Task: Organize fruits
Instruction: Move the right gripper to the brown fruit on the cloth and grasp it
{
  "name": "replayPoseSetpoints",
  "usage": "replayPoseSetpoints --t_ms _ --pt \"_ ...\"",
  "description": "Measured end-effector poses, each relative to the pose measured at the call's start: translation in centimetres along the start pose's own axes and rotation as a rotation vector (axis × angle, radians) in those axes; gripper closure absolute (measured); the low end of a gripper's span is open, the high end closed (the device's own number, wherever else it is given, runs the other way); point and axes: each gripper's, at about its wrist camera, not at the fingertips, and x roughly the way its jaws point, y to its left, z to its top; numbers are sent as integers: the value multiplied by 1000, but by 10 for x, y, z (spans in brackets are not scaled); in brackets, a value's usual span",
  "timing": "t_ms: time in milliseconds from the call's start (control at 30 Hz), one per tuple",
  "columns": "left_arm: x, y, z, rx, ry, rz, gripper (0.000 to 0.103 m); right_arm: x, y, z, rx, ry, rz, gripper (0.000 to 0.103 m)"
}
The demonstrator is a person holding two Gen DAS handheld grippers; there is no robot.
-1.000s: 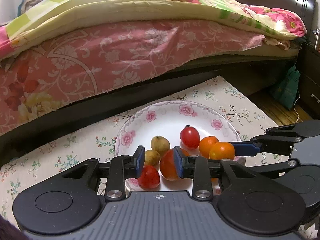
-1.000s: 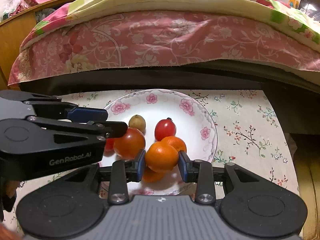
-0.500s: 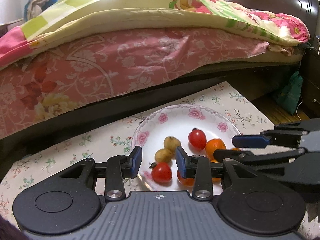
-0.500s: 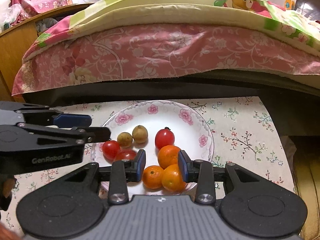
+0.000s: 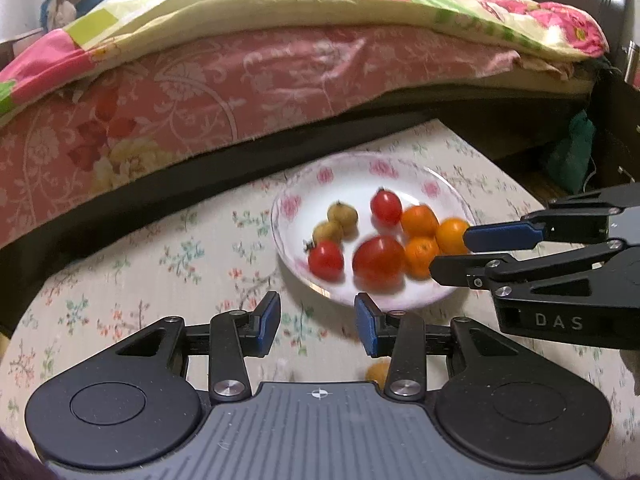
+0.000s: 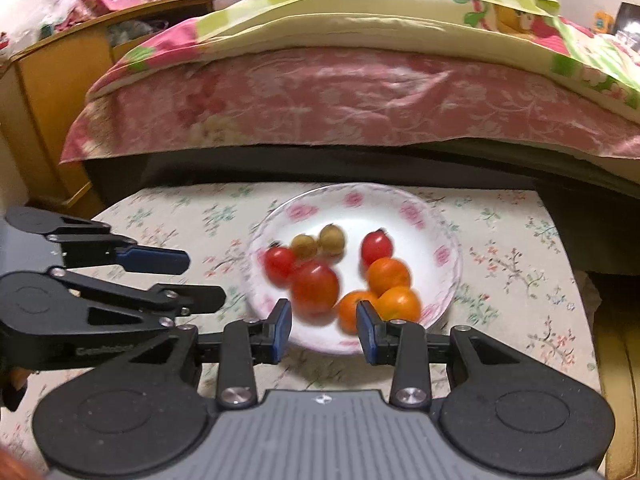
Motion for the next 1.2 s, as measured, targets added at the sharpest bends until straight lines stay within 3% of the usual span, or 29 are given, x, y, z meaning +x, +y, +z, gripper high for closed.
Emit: replayPoseSetpoints --t_ms 367,767,1200 --pt "-27 15 -38 -17 52 43 53 14 39 -16 -69 70 102 68" --pt "-19 15 -50 -17 89 29 53 42 48 -26 -100 135 95 68" --pt "-15 16 -54 -32 116 31 52 53 54 -30 -152 143 69 71"
